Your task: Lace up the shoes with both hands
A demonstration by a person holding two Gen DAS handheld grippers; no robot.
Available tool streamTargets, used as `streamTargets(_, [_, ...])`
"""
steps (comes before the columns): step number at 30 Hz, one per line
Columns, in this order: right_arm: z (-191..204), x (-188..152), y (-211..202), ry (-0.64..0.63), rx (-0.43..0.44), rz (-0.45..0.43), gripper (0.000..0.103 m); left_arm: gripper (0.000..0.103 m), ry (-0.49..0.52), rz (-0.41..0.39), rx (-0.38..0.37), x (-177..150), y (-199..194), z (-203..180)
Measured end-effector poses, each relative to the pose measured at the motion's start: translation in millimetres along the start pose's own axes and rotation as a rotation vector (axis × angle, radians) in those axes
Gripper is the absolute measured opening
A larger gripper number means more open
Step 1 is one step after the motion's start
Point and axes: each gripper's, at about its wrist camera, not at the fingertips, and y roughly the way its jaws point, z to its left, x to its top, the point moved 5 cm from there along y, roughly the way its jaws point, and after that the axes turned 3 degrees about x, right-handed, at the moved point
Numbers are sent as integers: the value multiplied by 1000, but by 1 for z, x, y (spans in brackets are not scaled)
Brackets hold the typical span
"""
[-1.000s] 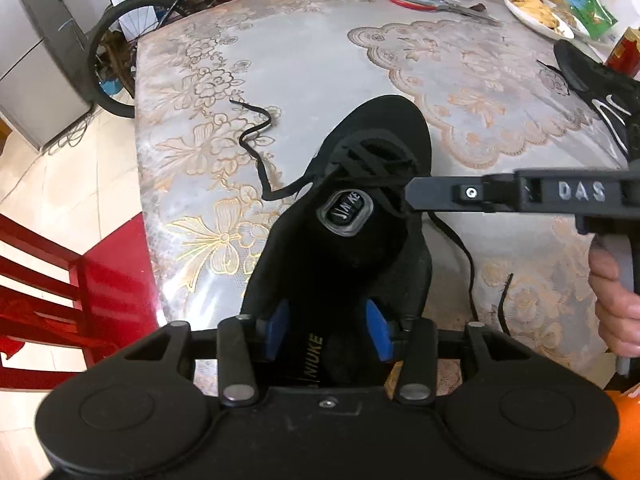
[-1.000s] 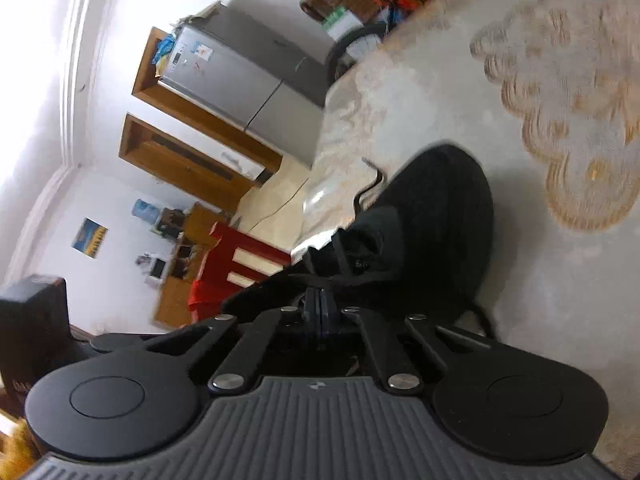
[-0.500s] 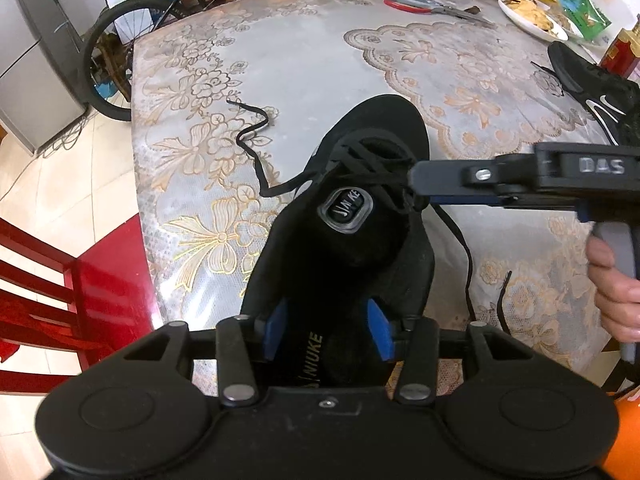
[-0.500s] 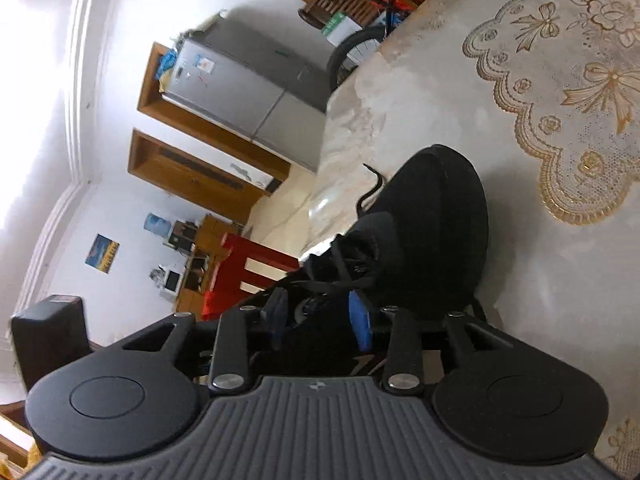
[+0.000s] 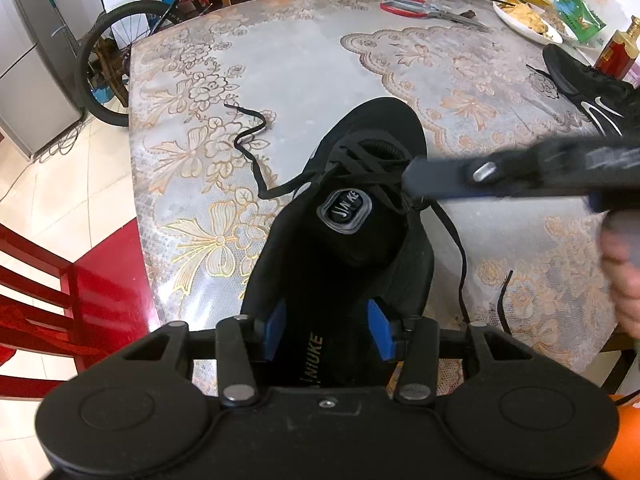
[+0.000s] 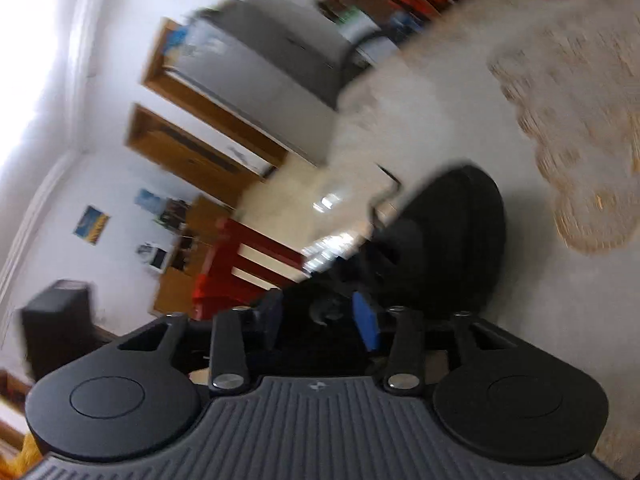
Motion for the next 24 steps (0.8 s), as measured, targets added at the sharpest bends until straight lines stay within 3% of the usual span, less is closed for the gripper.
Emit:
streamTargets(2, [1, -5, 8, -12, -17, 3, 25, 43, 2, -3, 1, 0, 0, 0])
streamTargets(3, [6, -6, 6, -34, -12, -26, 3, 43, 3, -4, 0, -1, 0, 0])
streamTargets(6, [26, -13, -15, -161, 40, -104, 5, 43, -1, 1, 1, -2, -1, 3])
streamTargets(9, [39, -23, -25, -308, 98, -83, 7, 43, -19, 8, -23, -5, -1, 6])
streamTargets(12, [34, -22, -21, -349, 73, -43, 14, 43, 1, 12, -7, -8, 1, 2])
streamTargets(14, [26, -15, -21, -256, 37, -64, 50, 43, 16, 12, 1, -8, 1, 1])
streamTargets(15, [20, -10, -19, -190, 23, -74, 52, 43, 16, 13, 0, -8, 1, 1])
streamTargets(17, [10, -2, -13, -77, 22, -74, 52, 43, 12, 15, -4, -8, 2, 3])
streamTargets(20, [3, -1, -1, 10, 54, -7, 50, 43, 29, 15, 11, -8, 0, 1])
streamTargets(22, [6, -6, 2, 6, 28, 7, 50, 43, 38, 7, 23, -9, -5, -1])
streamTargets(24, [10, -11, 6, -42, -25, 0, 43, 43, 53, -9, 30, -10, -14, -1])
